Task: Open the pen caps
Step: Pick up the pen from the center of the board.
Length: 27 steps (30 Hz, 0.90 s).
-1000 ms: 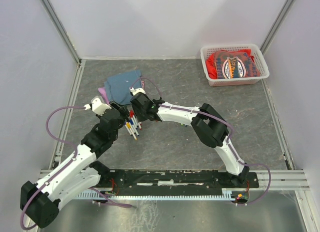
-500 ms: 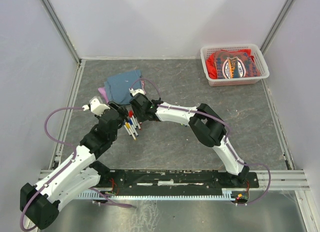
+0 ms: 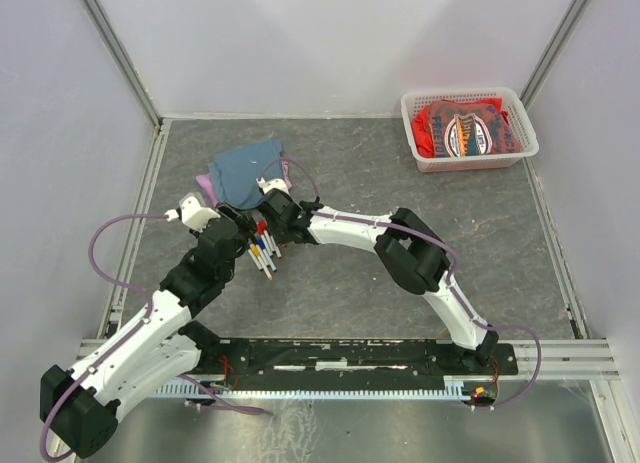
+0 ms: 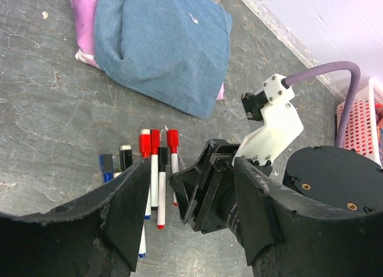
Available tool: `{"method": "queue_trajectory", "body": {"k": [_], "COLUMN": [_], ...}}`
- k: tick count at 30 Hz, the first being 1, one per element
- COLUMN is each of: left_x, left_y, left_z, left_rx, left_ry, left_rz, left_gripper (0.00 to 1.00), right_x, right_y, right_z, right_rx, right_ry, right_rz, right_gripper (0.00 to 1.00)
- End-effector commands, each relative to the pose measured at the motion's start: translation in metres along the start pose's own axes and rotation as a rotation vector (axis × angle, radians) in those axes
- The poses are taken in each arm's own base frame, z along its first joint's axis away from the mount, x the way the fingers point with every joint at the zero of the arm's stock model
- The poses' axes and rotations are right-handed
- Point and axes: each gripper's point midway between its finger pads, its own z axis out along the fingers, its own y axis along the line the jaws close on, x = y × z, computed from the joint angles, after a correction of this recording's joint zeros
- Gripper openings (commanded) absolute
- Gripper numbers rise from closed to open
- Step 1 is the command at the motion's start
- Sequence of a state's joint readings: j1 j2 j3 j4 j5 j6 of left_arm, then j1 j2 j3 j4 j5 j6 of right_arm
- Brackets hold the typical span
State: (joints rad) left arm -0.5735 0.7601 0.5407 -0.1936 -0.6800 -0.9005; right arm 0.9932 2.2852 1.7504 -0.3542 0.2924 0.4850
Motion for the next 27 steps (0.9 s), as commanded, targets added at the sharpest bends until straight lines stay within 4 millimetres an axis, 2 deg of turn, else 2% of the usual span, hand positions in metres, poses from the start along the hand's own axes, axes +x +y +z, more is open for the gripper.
{"method": "queue_trajectory", "body": {"k": [1, 5, 12, 21, 27], "left_x": [-0.006, -0.005, -0.002, 0.0, 0.002], "left_y": [0.004, 0.005, 0.005, 0.001, -0.003], "left_z": [0.0, 0.0, 0.0, 0.001, 0.0], "left_rx": [-0.025, -0.026, -0.023, -0.011, 0.002], "left_ry": [-0.03, -0.027, -0.012, 0.004, 0.017], "left_rz": [-0.042, -0.039, -0.035, -0.018, -0.019], "left_gripper": [0.65, 0.65, 0.65, 0.69, 0.7], "right_x": [0.02, 0.029, 0.035, 0.023, 0.016], "right_y": [-0.011, -0.013, -0.016, -0.019, -0.021], "right_z": [0.004, 0.006, 0.005, -0.015, -0.025], "right_rx": [0.061, 0.074, 0.078, 0.061, 0.044], "right_ry": [0.054, 0.082, 0.095, 0.033, -0.003], "right_rz": [-0.012, -0.02, -0.009, 0.024, 0.038], "right_gripper": [0.37, 0.32, 0.17, 0.02, 0.01]}}
